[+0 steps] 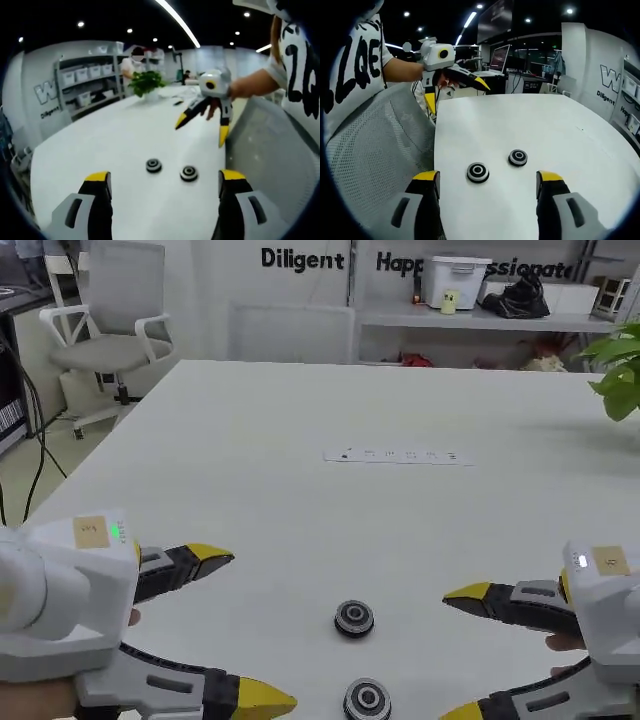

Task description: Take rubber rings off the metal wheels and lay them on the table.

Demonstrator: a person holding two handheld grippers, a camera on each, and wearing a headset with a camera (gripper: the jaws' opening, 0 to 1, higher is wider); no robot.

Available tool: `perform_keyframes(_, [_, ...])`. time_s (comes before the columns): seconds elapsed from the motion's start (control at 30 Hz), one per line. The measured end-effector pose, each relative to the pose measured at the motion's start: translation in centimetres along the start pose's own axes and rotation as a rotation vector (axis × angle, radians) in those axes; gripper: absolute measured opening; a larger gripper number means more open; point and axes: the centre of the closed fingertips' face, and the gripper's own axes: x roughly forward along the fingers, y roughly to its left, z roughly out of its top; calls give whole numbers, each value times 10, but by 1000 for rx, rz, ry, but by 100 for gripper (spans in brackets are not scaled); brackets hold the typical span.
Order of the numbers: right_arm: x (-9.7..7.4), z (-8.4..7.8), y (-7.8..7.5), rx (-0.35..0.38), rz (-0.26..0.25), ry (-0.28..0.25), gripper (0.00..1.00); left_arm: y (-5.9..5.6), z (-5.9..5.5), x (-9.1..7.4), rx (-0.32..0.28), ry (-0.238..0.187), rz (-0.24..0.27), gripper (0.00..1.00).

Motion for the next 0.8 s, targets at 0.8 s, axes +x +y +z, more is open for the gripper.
perform_keyframes(0.8, [16,-10,3,6,58,15,69,-16,-16,22,19,51,-87,77])
